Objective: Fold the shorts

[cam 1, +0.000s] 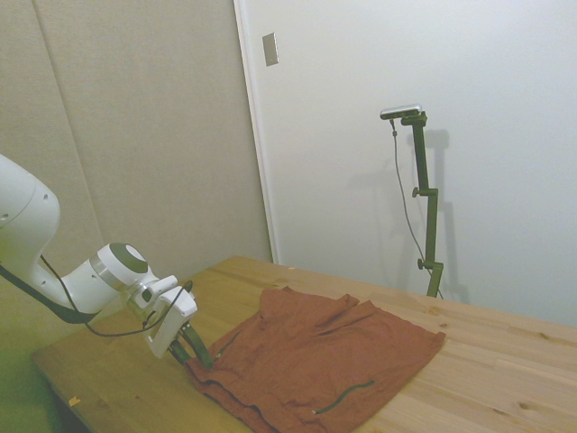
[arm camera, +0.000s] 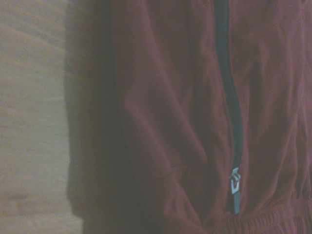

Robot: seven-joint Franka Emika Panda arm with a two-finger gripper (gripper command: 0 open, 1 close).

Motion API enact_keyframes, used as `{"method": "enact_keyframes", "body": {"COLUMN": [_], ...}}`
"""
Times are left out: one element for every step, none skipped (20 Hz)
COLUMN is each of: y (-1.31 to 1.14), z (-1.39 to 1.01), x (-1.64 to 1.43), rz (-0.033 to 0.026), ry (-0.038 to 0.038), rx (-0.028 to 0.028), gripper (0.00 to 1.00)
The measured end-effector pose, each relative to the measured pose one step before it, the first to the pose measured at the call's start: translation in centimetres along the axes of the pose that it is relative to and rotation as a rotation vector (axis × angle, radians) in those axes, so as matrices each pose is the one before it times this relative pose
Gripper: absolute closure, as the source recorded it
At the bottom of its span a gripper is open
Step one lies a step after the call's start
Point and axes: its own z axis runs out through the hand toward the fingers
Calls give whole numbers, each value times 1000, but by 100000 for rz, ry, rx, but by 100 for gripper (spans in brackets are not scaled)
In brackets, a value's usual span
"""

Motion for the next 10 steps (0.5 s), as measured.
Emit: {"method": "enact_keyframes", "body": {"y": [-66, -53, -42, -38, -48, -45, -41, -36, -26, -8], "z": [91, 96, 103, 111, 120, 107, 75, 62, 42, -7], "x": [-22, -28, -22, -12, -9, -7, -12, -14, -19, 13], "rz": [-104, -104, -77, -54, -29, -21, -47, -47, -53, 25], "ry": [-141, -130, -144, -162, -181, -156, -118, -96, -57, -1], "rx": [-153, -152, -109, -111, -74, -71, -24, -32, -41, 16], "gripper": [100, 100, 100, 100, 100, 100, 100, 100, 100, 100]}}
